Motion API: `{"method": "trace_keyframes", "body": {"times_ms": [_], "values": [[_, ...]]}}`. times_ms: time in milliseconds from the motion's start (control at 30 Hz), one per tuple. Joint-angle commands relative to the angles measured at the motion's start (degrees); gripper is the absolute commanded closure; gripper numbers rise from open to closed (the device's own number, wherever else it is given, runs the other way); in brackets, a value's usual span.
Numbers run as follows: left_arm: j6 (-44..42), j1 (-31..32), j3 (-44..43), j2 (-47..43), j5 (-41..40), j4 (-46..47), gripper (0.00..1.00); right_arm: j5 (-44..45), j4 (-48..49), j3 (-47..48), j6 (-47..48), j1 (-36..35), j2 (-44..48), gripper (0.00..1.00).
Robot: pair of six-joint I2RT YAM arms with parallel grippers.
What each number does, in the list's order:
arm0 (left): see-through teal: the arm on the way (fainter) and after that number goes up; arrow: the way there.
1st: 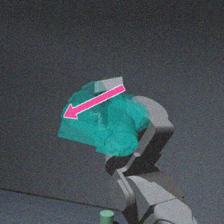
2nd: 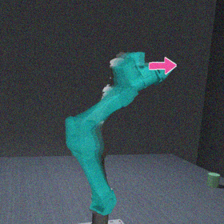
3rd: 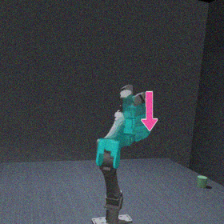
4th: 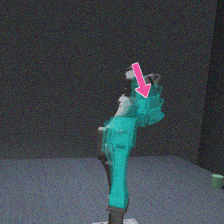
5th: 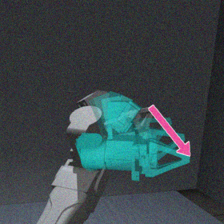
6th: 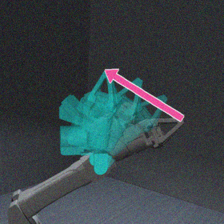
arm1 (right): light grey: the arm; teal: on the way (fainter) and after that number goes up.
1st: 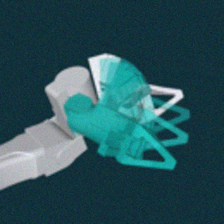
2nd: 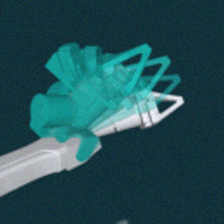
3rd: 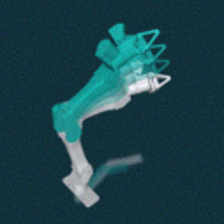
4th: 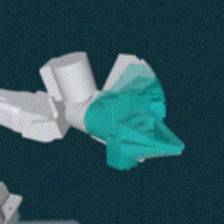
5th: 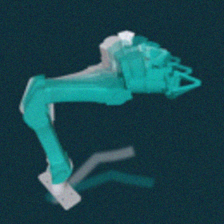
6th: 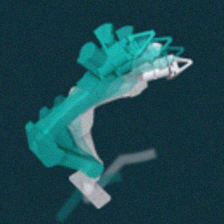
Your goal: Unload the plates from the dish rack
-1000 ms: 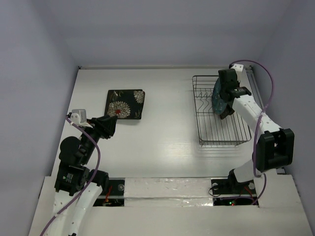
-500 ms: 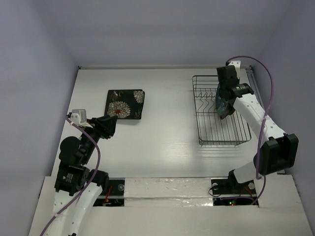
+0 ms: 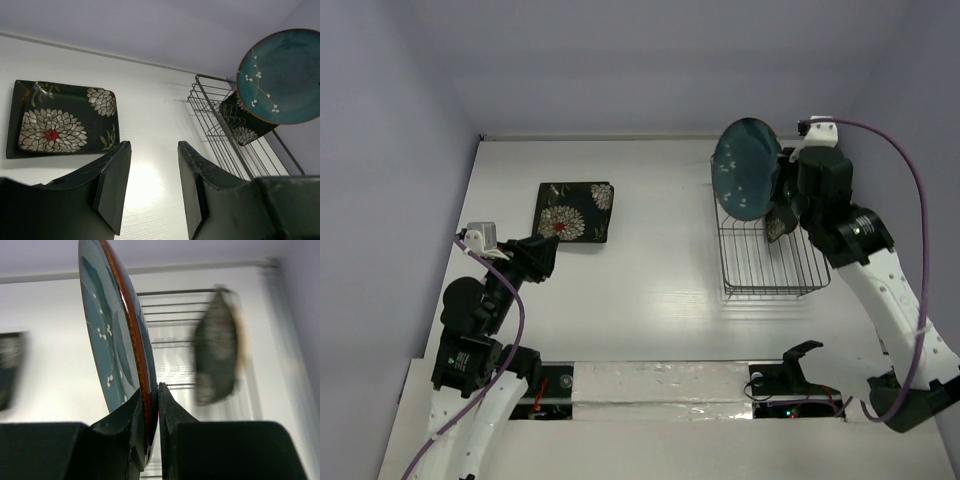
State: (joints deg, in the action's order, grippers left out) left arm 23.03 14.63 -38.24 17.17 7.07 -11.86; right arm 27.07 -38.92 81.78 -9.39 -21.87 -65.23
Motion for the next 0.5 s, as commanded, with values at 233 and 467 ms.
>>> {"method": "trace_keyframes", "body": {"times_ms": [233, 467], "values": [[-0.17, -0.75, 0.18, 0.85, 0.57, 2.54, 0.61, -43.29, 29.84, -20.50, -13.46, -12.05, 6.70, 1.00], [-0.17, -1.27, 0.27, 0.94, 0.66, 2.72, 0.61, -50.00, 33.62, -27.53, -13.90, -16.63, -0.06, 1.00]]}}
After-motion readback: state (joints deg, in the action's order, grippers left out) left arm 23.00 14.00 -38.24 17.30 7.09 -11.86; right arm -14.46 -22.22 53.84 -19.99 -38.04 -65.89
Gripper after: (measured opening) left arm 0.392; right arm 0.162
